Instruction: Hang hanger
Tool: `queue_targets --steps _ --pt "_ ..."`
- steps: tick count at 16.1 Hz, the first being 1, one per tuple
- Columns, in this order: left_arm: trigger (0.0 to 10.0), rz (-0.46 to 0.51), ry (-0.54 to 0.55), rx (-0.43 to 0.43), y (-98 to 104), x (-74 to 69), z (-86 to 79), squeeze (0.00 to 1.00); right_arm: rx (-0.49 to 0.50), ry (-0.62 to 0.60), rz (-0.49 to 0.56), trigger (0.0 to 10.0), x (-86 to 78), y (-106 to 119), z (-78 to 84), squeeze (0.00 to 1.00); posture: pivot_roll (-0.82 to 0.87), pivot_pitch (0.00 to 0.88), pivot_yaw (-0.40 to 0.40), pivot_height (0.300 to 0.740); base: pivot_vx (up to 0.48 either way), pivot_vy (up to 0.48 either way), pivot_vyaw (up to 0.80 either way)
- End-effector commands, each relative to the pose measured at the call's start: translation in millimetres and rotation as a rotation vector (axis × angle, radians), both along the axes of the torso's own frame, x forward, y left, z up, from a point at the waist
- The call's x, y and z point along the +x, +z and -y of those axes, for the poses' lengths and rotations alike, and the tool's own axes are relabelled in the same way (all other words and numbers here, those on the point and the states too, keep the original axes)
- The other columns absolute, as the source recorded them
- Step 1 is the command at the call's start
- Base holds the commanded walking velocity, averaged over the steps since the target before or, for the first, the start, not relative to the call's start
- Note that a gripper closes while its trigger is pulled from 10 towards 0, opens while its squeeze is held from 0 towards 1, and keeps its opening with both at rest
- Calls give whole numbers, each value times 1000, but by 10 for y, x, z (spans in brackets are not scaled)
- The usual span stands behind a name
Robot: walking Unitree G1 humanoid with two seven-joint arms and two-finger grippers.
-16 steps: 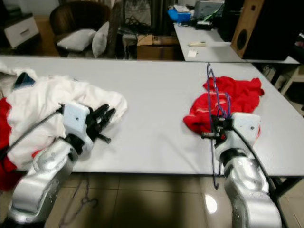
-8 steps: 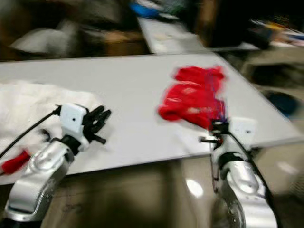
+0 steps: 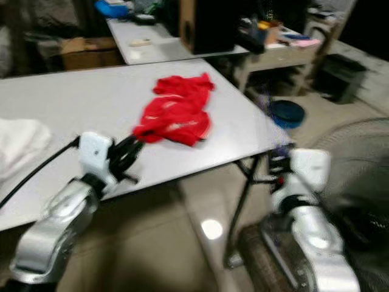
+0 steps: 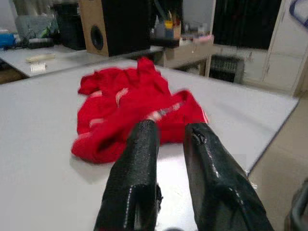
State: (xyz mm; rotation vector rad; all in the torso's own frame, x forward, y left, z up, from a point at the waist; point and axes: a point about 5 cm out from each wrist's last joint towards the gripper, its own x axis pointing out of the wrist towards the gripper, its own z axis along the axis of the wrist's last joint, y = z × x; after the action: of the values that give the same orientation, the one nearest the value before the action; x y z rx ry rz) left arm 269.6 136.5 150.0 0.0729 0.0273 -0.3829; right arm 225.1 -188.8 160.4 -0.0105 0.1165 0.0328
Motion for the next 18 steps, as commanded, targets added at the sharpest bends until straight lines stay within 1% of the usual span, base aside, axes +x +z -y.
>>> queue_targets --steps 1,2,4,5,6,7,11,18 --pt "10000 -2 7 -9 0 17 17 0 -6 7 7 10000 1 26 9 0 -100 0 -16 740 0 0 0" --pt "10000 -4 14 -29 -5 29 8 0 -11 47 17 10000 -1 33 -31 0 -103 0 -14 740 0 0 0" --pt "10000 -13 37 -39 -24 39 -21 0 -11 80 18 10000 -7 36 -68 0 -104 0 -13 740 279 0 0" --pt "10000 -37 47 -76 -39 35 -39 0 -9 93 18 10000 -14 36 -86 0 -104 0 -13 740 375 0 0" --pt "10000 -48 58 -96 -41 38 -48 424 -10 95 17 10000 -10 34 -90 0 -102 0 -15 740 390 0 0" --pt "10000 -54 67 -112 -39 41 -55 1000 -13 100 15 10000 -7 30 -96 0 -102 0 -15 740 390 0 0" --pt "10000 -43 74 -96 -32 45 -69 1000 -20 100 18 10000 11 28 -89 0 -99 0 -18 740 410 0 0" --pt "10000 -43 96 -97 -32 63 -127 1000 -28 121 28 10000 45 35 -117 0 -93 0 -25 740 415 0 0"
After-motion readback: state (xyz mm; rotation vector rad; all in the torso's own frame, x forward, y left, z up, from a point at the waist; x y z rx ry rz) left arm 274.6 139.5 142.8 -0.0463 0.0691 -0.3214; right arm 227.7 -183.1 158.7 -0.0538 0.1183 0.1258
